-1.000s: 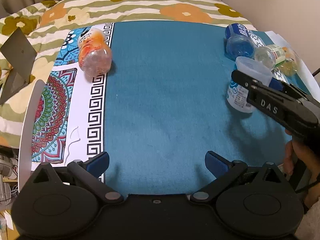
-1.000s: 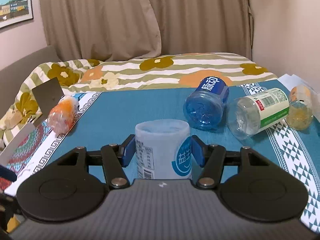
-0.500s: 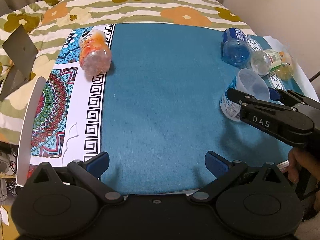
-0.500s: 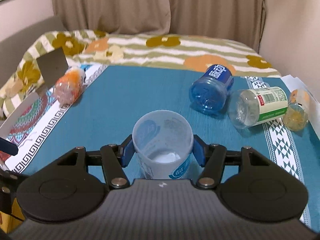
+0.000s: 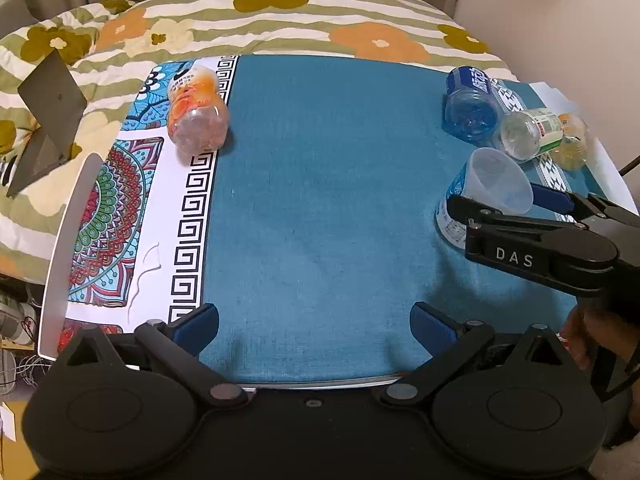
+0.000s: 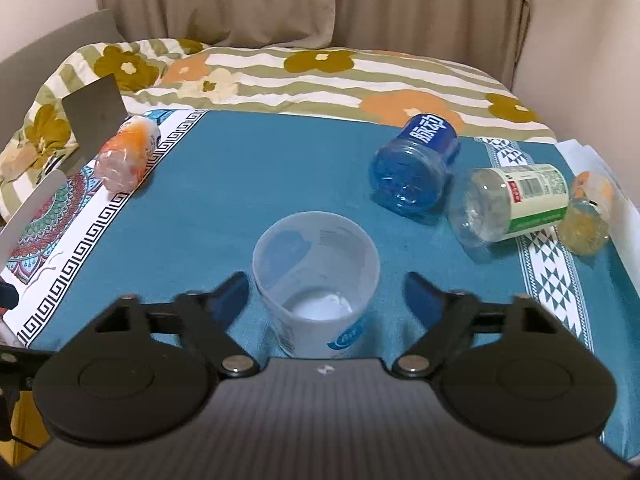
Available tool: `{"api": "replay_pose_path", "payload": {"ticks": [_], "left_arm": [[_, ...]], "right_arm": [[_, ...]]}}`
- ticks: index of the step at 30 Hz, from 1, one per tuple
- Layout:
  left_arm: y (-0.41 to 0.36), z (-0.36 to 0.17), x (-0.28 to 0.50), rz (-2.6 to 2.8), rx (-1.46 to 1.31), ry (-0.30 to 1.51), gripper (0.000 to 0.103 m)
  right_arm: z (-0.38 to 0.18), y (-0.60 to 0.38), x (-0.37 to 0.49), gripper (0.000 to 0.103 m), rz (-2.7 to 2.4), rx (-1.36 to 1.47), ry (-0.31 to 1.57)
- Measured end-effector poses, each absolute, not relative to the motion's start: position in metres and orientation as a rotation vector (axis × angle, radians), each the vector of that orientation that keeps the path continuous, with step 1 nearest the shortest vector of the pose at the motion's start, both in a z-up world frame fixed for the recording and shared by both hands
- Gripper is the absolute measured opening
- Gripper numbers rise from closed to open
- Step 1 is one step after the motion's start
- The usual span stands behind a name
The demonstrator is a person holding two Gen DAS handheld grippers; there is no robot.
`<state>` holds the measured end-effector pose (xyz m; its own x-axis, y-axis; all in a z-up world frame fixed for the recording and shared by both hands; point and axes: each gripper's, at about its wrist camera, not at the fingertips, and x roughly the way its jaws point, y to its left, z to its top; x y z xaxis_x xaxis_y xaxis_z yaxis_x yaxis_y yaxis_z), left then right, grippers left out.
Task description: Flip cup upright
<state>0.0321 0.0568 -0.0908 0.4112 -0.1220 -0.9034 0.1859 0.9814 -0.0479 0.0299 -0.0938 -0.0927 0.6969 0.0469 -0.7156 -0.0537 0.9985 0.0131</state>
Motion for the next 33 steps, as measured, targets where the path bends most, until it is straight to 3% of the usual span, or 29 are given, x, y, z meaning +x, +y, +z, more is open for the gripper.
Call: {"api": "replay_pose_path", "payload": {"ticks": [18,33], "left_arm": [[0.034,-0.003,0.012,-0.167,0.096,0.917,0.103],[0.013,-0.008,-0.014,-0.173,0.141,0.881,0.103]], "right_arm": [[0.025,-0.145,-0.005,0.103,-0.034,0.01,0.987],[0.021,-0.177,-0.035,0.103,-0.087,0.054,1.045]]}}
